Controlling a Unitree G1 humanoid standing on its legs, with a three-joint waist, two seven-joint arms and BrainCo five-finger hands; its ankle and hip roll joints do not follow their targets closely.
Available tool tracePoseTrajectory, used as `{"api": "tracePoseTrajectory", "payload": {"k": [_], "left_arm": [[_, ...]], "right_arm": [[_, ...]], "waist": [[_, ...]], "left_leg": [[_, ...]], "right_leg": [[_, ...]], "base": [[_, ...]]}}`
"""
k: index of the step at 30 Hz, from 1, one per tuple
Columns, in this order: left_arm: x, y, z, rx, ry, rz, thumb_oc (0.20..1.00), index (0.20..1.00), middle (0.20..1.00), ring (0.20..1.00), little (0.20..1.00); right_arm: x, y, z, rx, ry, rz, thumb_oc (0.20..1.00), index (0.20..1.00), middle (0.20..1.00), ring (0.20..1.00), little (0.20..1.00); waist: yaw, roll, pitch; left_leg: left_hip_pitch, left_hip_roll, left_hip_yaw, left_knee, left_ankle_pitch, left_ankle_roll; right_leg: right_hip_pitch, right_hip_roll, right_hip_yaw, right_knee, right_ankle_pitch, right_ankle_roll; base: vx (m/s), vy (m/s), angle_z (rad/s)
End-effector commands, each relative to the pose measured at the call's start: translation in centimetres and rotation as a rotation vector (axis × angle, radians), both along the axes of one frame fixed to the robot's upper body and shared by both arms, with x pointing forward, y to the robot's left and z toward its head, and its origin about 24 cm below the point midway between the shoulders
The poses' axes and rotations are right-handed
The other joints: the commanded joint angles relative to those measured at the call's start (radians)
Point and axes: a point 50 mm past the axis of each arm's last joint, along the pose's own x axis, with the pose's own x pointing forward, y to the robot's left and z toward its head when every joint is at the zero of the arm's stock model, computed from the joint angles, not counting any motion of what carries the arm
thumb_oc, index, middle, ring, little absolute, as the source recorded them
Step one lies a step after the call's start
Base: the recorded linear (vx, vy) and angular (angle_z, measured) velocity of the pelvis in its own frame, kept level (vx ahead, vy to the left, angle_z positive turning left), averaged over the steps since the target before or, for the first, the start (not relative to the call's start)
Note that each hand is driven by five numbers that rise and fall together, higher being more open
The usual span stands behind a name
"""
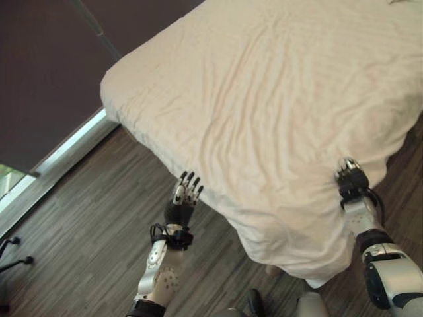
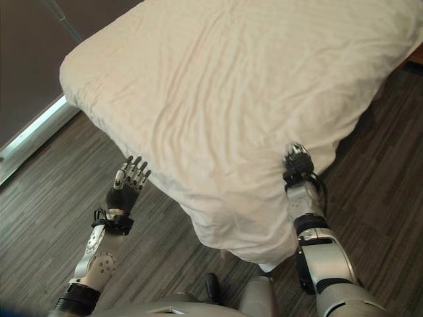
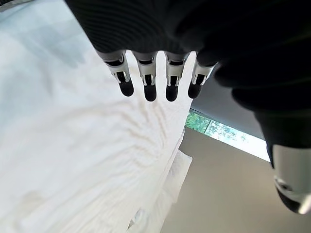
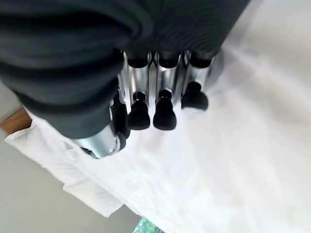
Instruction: Making the bed.
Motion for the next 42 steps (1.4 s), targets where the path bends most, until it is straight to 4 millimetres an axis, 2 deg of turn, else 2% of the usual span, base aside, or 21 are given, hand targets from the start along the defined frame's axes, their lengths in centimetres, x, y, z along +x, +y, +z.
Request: {"api": "tracePoseTrajectory", "payload": {"k": [1,2,6,9,12,13,14,15,16,19,20,21,22,23,26,27,29,34,36,37,42], "left_arm": [[1.7,-0.1,3.6,0.004,-0.176,-0.043,1.000,1.000,1.000,1.000,1.000],[1.7,0.0,3.4,-0.009,-0.168,-0.027,1.000,1.000,1.000,1.000,1.000],[1.5,0.1,3.2,-0.026,-0.163,-0.005,1.000,1.000,1.000,1.000,1.000],[1.6,0.0,3.3,-0.026,-0.170,-0.012,1.000,1.000,1.000,1.000,1.000],[1.5,0.0,3.3,-0.013,-0.173,-0.025,1.000,1.000,1.000,1.000,1.000],[1.5,0.0,3.3,-0.013,-0.173,-0.026,1.000,1.000,1.000,1.000,1.000],[1.4,0.3,3.4,0.002,-0.182,-0.026,1.000,1.000,1.000,1.000,1.000],[1.3,0.7,3.5,0.010,-0.185,-0.016,1.000,1.000,1.000,1.000,1.000],[1.3,0.6,3.5,0.009,-0.185,-0.018,1.000,1.000,1.000,1.000,1.000],[0.9,2.2,3.9,0.044,-0.204,0.047,1.000,1.000,1.000,1.000,1.000],[0.8,2.7,4.0,0.057,-0.206,0.076,1.000,1.000,1.000,1.000,1.000],[0.8,2.8,4.0,0.058,-0.206,0.077,1.000,1.000,1.000,1.000,1.000],[0.7,3.0,4.0,0.066,-0.205,0.092,1.000,1.000,1.000,1.000,1.000],[0.5,3.9,3.9,0.083,-0.199,0.145,1.000,1.000,1.000,1.000,1.000],[0.4,4.2,4.0,0.100,-0.199,0.175,1.000,1.000,1.000,1.000,1.000],[0.4,4.2,4.0,0.101,-0.199,0.176,1.000,1.000,1.000,1.000,1.000],[0.4,4.2,4.0,0.111,-0.202,0.165,1.000,1.000,1.000,1.000,1.000],[-0.2,4.6,3.3,0.146,-0.181,0.110,1.000,1.000,1.000,1.000,1.000],[-0.2,4.4,3.3,0.145,-0.182,0.104,1.000,1.000,1.000,1.000,1.000],[-0.3,4.1,3.1,0.132,-0.179,0.095,1.000,1.000,1.000,1.000,1.000],[-0.4,4.4,3.1,0.126,-0.179,0.117,1.000,1.000,1.000,1.000,1.000]], "right_arm": [[0.3,5.2,-1.8,0.154,0.012,0.138,0.200,0.200,0.200,0.200,0.200],[-2.2,7.2,-5.5,0.235,0.107,0.163,0.200,0.200,0.200,0.200,0.200],[-6.3,8.3,-10.3,0.349,0.271,0.111,0.200,0.200,0.200,0.200,0.200],[-9.0,6.5,-12.6,0.329,0.407,0.034,0.200,0.200,0.200,0.200,0.200],[-11.9,3.0,-14.0,0.325,0.522,-0.129,0.200,0.200,0.200,0.200,0.200],[-11.9,2.9,-14.0,0.325,0.522,-0.130,0.200,0.200,0.200,0.200,0.200],[-13.5,0.3,-14.2,0.301,0.565,-0.227,0.200,0.200,0.200,0.200,0.200],[-13.9,-1.5,-13.7,0.289,0.552,-0.292,0.200,0.200,0.200,0.200,0.200],[-13.9,-1.6,-13.7,0.288,0.552,-0.294,0.200,0.200,0.200,0.200,0.200],[-13.0,-7.6,-9.6,0.070,0.424,-0.385,0.200,0.200,0.200,0.200,0.200],[-11.6,-8.8,-7.1,-0.011,0.316,-0.390,0.200,0.200,0.200,0.200,0.200],[-11.6,-8.7,-7.1,-0.011,0.317,-0.390,0.200,0.200,0.200,0.200,0.200],[-10.7,-9.2,-5.4,-0.081,0.251,-0.388,0.200,0.200,0.200,0.200,0.200],[-8.7,-9.3,0.6,-0.264,-0.005,-0.354,0.200,0.200,0.200,0.200,0.200],[-7.5,-6.4,6.8,-0.472,-0.275,-0.192,0.200,0.200,0.200,0.200,0.200],[-7.5,-6.4,6.8,-0.472,-0.275,-0.192,0.200,0.200,0.200,0.200,0.200],[-6.8,-1.5,7.1,-0.554,-0.334,0.175,0.200,0.200,0.200,0.200,0.200],[-8.9,5.9,2.3,-0.635,-0.180,0.845,0.200,0.200,0.200,0.200,0.200],[-9.3,6.6,1.3,-0.595,-0.148,0.890,0.200,0.200,0.200,0.200,0.200],[-10.2,8.2,-2.0,-0.563,-0.026,1.000,0.200,0.200,0.200,0.200,0.200],[-11.1,10.5,-5.3,-0.577,0.081,1.104,0.200,0.200,0.200,0.200,0.200]], "waist": [[0.011,0.007,0.031],[0.002,0.003,0.036],[-0.015,0.001,0.033],[-0.023,0.006,0.032],[-0.034,0.015,0.028],[-0.033,0.016,0.028],[-0.043,0.020,0.026],[-0.050,0.021,0.025],[-0.049,0.023,0.026],[-0.081,0.016,0.028],[-0.092,0.014,0.031],[-0.093,0.013,0.031],[-0.098,0.011,0.030],[-0.123,0.007,0.034],[-0.140,-0.009,0.030],[-0.140,-0.011,0.029],[-0.140,-0.043,0.037],[-0.107,-0.097,0.051],[-0.103,-0.101,0.052],[-0.091,-0.107,0.049],[-0.077,-0.110,0.040]], "left_leg": [[-0.097,-0.013,-0.047,0.007,0.117,-0.045],[-0.097,-0.012,-0.041,0.007,0.114,-0.044],[-0.094,-0.012,-0.034,0.007,0.108,-0.045],[-0.095,-0.014,-0.034,0.007,0.106,-0.046],[-0.093,-0.015,-0.036,0.007,0.101,-0.045],[-0.093,-0.015,-0.036,0.007,0.100,-0.045],[-0.089,-0.016,-0.037,0.007,0.098,-0.046],[-0.086,-0.015,-0.036,0.007,0.096,-0.046],[-0.085,-0.015,-0.037,0.007,0.095,-0.046],[-0.075,-0.014,-0.034,0.007,0.085,-0.047],[-0.075,-0.013,-0.032,0.007,0.085,-0.048],[-0.078,-0.013,-0.031,0.007,0.090,-0.048],[-0.080,-0.013,-0.029,0.007,0.090,-0.048],[-0.074,-0.014,-0.027,0.007,0.083,-0.045],[-0.071,-0.014,-0.023,0.007,0.083,-0.041],[-0.075,-0.014,-0.022,0.007,0.087,-0.041],[-0.070,-0.009,-0.004,0.007,0.090,-0.040],[-0.057,0.002,0.035,0.007,0.091,-0.042],[-0.051,0.003,0.038,0.007,0.089,-0.042],[-0.040,0.003,0.037,0.007,0.088,-0.043],[-0.025,0.003,0.032,0.007,0.086,-0.042]], "right_leg": [[0.088,0.043,-0.007,0.012,-0.057,0.041],[0.086,0.046,-0.001,0.012,-0.055,0.042],[0.084,0.047,0.005,0.012,-0.058,0.042],[0.081,0.046,0.007,0.012,-0.059,0.044],[0.084,0.044,0.008,0.012,-0.064,0.043],[0.084,0.044,0.007,0.012,-0.064,0.043],[0.087,0.044,0.007,0.012,-0.067,0.043],[0.088,0.043,0.007,0.012,-0.068,0.043],[0.089,0.043,0.006,0.012,-0.069,0.043],[0.097,0.044,0.012,0.012,-0.072,0.042],[0.097,0.045,0.016,0.012,-0.070,0.042],[0.093,0.044,0.016,0.012,-0.065,0.041],[0.091,0.044,0.019,0.012,-0.062,0.041],[0.094,0.045,0.027,0.012,-0.063,0.042],[0.095,0.044,0.034,0.012,-0.056,0.042],[0.091,0.044,0.035,0.012,-0.052,0.042],[0.089,0.051,0.033,0.012,-0.044,0.047],[0.090,0.056,0.003,0.021,-0.033,0.056],[0.095,0.055,-0.002,0.022,-0.034,0.057],[0.109,0.051,-0.016,0.020,-0.035,0.059],[0.127,0.049,-0.035,0.020,-0.042,0.059]], "base": [[0.03,-0.010,-0.10],[0.03,-0.010,-0.09],[0.04,0.001,-0.10],[0.02,0.012,-0.10],[0.01,0.007,-0.03],[0.02,0.023,0.05],[0.02,0.024,0.04],[0.02,0.024,0.05],[0.00,0.000,0.00],[0.01,0.014,-0.02],[0.00,0.000,0.00],[-0.04,0.009,-0.03],[-0.02,0.027,-0.03],[-0.03,0.030,-0.07],[0.00,0.010,-0.01],[-0.06,-0.012,-0.08],[-0.09,-0.035,-0.14],[-0.06,-0.039,-0.23],[-0.01,0.001,-0.27],[-0.01,0.010,-0.10],[0.01,0.027,0.03]]}}
